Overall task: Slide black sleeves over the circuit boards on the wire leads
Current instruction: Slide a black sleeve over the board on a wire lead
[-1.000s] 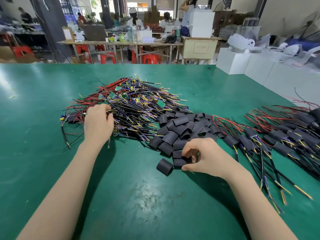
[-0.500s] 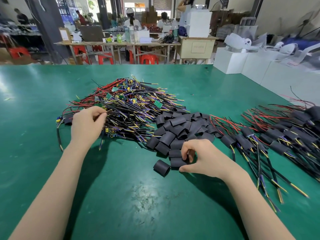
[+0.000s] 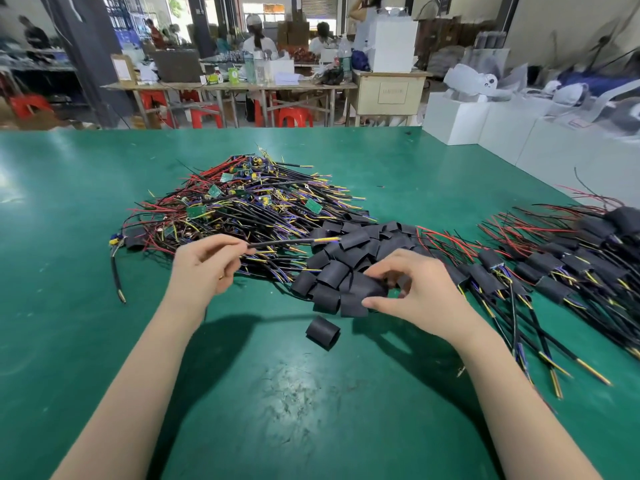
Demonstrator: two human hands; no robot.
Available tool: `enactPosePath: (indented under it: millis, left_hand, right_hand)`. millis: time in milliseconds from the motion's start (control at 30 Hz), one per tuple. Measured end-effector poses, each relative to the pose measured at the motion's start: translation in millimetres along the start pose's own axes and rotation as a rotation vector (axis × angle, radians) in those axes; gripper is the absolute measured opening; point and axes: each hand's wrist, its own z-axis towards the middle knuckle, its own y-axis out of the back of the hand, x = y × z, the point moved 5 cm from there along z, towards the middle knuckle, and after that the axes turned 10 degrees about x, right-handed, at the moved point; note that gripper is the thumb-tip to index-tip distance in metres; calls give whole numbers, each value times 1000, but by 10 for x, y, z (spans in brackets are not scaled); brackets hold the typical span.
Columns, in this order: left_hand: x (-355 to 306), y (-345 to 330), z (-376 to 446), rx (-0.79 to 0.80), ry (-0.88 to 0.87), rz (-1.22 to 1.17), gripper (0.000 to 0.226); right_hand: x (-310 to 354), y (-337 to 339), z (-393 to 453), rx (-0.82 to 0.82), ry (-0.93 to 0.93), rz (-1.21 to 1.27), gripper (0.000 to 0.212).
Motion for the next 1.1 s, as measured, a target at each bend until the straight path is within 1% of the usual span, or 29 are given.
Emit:
enactPosePath:
  millis: [100,200,333,433,500,567,700,833,900,1000,1100]
  left_hand:
    - [34,-59,-25,12,28,-2,24]
    - [62,-76,-25,23,37,-26,18]
    - [60,-133,-32,73,18,-9,18]
    - [53,-145,-34,92,4,9,26]
    - [51,-154,-33,108,7,23,31]
    - [46,-170,-37,117,13,34,31]
    - [38,-209,-55,132,14,33,20]
    - [44,-263,-74,158,33,83,17]
    - [53,-307,-90,175,47,119,15]
    - [57,-368,-116,205,44,142,12]
    - [74,-378,-125,206,39,140,13]
  right_hand:
    - [0,65,-17,-110,-16,24,30]
    - [10,86,-12,-157,-13,4,27]
    - [17,97,-17,-195,0,-9,24]
    - [24,98,-22,-210,3,-10,20]
    - [34,97,-22,-217,6,-5,20]
    - [42,94,-23,-218,7,-10,20]
    - [55,88,-23,-210,4,-44,22]
    - [99,45,-12,-143,37,-93,27]
    - [134,10,-12,-119,64,-164,29]
    - [183,-23,-16,-132,113,-334,31]
    - [206,-39,-7,-130,136,-422,32]
